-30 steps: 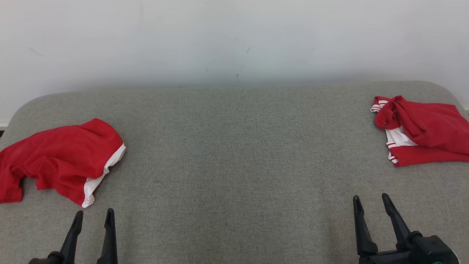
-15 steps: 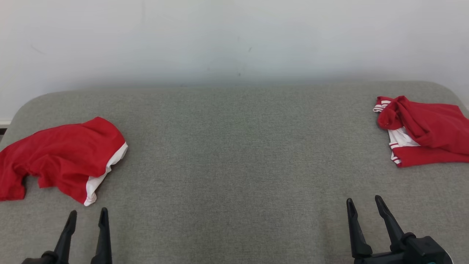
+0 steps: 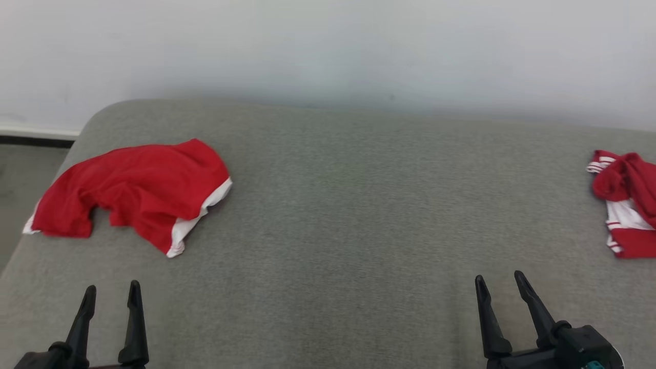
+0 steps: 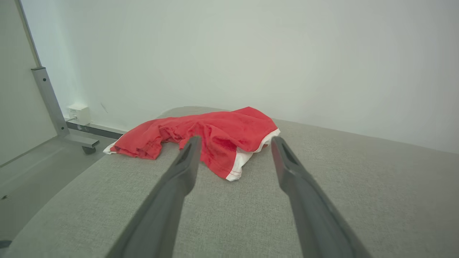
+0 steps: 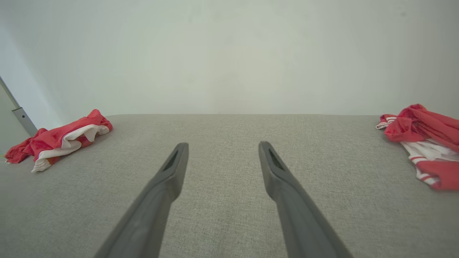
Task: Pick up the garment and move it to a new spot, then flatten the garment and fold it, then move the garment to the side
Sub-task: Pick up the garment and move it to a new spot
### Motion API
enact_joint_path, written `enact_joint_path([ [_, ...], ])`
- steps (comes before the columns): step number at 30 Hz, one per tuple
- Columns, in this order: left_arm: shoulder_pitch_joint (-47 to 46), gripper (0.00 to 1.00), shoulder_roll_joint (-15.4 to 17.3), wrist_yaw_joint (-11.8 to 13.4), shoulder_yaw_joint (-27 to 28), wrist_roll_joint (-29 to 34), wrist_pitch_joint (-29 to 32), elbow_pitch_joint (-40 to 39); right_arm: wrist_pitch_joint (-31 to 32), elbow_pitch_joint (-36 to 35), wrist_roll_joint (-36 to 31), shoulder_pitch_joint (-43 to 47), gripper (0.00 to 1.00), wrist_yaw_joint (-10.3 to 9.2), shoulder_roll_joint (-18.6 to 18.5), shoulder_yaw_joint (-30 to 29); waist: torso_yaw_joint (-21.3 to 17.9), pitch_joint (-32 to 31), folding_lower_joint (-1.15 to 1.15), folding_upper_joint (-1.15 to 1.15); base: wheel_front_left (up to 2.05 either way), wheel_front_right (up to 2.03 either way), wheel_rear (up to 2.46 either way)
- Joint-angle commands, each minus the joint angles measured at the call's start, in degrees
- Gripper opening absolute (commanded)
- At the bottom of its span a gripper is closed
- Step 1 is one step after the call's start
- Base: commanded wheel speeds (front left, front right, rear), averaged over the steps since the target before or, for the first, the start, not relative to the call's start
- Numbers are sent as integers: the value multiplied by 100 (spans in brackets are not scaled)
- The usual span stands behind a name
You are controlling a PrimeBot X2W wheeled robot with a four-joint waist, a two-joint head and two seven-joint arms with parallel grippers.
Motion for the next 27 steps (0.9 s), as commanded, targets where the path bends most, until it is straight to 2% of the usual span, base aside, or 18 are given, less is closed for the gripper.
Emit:
enact_joint_path([
  [1,-94,100,-5,9,30,13,-1,33,-22,24,21,-69,100,-17,4,7,476,118,-1,0,0,0,0],
  [8,-87,100,-28,9,156,0,-1,168,-25,116,36,-191,100,-17,4,105,1030,188,-1,0,0,0,0],
  [16,-89,100,-68,15,348,43,0,253,-27,168,29,-258,100,-17,18,182,1471,214,-1,0,0,0,0],
  [27,-94,100,-132,13,507,59,0,336,-28,205,23,-340,100,-17,17,248,1667,253,-1,0,0,0,0],
])
